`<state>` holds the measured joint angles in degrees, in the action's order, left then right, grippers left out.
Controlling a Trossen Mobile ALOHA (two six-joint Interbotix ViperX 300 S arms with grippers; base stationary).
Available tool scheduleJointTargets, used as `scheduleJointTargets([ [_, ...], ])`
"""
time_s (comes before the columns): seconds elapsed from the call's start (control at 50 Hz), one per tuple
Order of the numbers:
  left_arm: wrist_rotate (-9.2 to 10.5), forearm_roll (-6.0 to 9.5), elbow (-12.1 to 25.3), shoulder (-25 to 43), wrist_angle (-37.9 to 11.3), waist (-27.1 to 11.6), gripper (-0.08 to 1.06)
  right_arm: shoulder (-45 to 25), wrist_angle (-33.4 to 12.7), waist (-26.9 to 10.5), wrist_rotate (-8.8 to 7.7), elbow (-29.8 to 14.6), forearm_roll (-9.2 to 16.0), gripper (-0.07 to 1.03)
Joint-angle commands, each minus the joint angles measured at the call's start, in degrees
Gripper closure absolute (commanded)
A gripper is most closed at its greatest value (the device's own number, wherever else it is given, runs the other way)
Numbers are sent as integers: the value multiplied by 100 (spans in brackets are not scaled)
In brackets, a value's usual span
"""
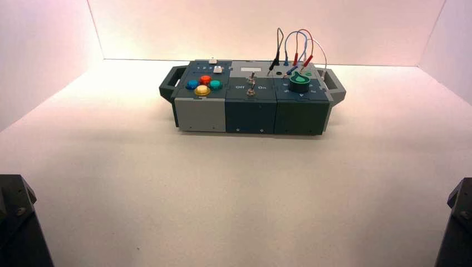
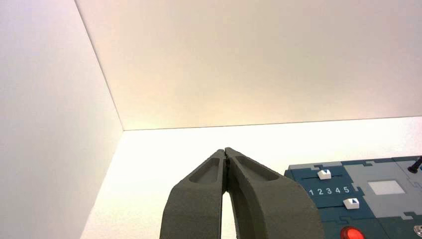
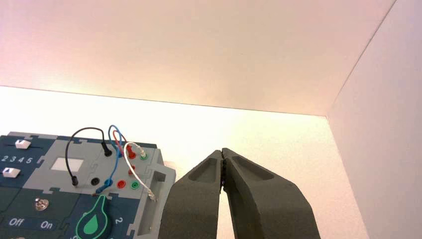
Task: Move the bottom slider to position 3.
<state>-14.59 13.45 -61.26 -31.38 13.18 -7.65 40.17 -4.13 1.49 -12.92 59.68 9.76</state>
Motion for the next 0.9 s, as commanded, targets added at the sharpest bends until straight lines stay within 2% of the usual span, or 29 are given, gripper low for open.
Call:
scheduleJointTargets([
  [0.02, 0, -9, 149, -44, -9, 9, 100, -18, 53, 26, 0, -123, 0, 99],
  [0.3, 0, -9, 246, -44, -264, 9, 100, -62, -79, 0, 9, -141, 0, 99],
  [0.54, 0, -18, 536, -18, -1037, -123, 100, -70, -580, -141, 0, -281, 9, 99],
  [0.64, -79, -62, 668, 18, -1380, -202, 100, -88, -782, -220, 0, -325, 18, 99],
  [0.74, -141, -79, 773, 35, -1775, -237, 100, -123, -1090, -360, 0, -422, 35, 98],
  [0.9, -132, -70, 1011, 88, -2373, -360, 100, -220, -1890, -642, 0, -721, 88, 98],
])
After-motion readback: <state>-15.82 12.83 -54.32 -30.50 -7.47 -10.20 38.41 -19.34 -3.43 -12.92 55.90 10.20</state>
